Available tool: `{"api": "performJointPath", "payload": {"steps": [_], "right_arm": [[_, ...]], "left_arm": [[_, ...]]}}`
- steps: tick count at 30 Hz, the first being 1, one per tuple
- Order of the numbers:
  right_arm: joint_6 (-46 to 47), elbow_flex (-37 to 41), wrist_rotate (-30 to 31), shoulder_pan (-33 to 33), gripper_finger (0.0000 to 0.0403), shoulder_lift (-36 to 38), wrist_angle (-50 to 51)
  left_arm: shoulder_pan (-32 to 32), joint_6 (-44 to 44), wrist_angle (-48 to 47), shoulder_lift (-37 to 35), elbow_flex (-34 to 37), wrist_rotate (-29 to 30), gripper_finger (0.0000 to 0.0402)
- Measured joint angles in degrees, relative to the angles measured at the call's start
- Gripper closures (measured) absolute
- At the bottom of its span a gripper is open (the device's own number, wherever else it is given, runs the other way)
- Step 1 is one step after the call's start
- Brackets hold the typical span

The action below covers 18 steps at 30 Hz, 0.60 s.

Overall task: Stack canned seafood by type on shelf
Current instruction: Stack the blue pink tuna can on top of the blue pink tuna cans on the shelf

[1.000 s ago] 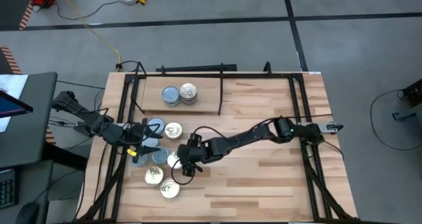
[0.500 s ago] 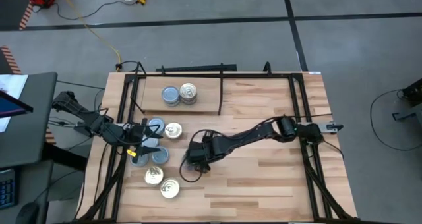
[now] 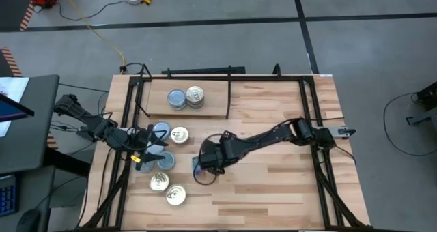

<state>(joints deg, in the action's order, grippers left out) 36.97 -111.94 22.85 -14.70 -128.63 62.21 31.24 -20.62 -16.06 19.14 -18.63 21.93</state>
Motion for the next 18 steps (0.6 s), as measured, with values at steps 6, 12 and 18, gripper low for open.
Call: {"api": "performJointPath", "payload": {"steps": [6,12,18], "right_arm": [[5.0,0.0,3.3,-5.8,0.0072,1.0,-7.4],[1.1,0.0,13.4,-9.9,0.0072,-0.3,-19.2],[-2.0,-0.1,26.4,-11.8,0.0072,-0.1,-27.8]], "left_arm": [[0.0,-0.1,-1.0,0.0,0.0,-1.2,0.0159],[0.0,2.0,0.0,0.0,0.0,0.3,0.0159],[0.0,3.0,1.9,0.0,0.0,2.8,0.0159]]}}
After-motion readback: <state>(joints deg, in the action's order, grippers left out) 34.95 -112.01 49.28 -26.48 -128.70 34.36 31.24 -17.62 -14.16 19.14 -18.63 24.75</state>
